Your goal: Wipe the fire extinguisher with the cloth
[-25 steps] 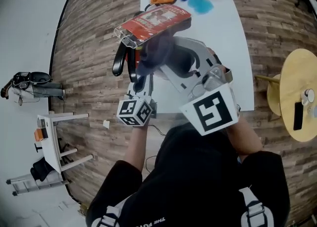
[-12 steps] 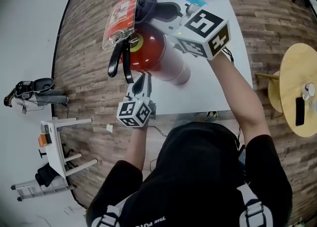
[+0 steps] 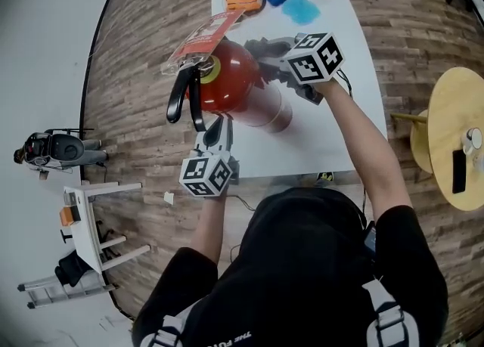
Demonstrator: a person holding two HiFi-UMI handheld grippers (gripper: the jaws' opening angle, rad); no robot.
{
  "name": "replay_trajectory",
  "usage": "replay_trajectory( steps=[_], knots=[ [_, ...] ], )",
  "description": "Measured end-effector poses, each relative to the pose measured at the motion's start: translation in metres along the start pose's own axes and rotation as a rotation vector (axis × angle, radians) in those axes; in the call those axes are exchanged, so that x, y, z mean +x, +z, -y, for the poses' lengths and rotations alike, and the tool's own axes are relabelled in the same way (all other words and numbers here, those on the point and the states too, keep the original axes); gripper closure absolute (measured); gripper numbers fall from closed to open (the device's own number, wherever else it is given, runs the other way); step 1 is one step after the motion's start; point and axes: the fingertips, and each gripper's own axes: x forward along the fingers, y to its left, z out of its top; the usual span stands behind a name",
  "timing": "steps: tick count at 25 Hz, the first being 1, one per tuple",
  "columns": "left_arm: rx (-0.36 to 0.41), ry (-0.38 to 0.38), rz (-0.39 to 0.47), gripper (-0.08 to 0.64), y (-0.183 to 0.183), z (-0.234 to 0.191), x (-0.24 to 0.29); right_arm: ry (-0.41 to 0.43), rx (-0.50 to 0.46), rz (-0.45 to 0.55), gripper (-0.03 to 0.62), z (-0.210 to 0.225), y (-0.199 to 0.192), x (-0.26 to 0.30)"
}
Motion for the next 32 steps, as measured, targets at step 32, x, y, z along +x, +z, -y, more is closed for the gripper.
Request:
replay_trajectory(
  steps=[32],
  knots=[
    [0.02,-0.063,0.052,0.538,-0.012,-0.006,0.01,-0.146,-0.138,0.093,0.492,-0.075,-0.079,-0.069]
  ],
)
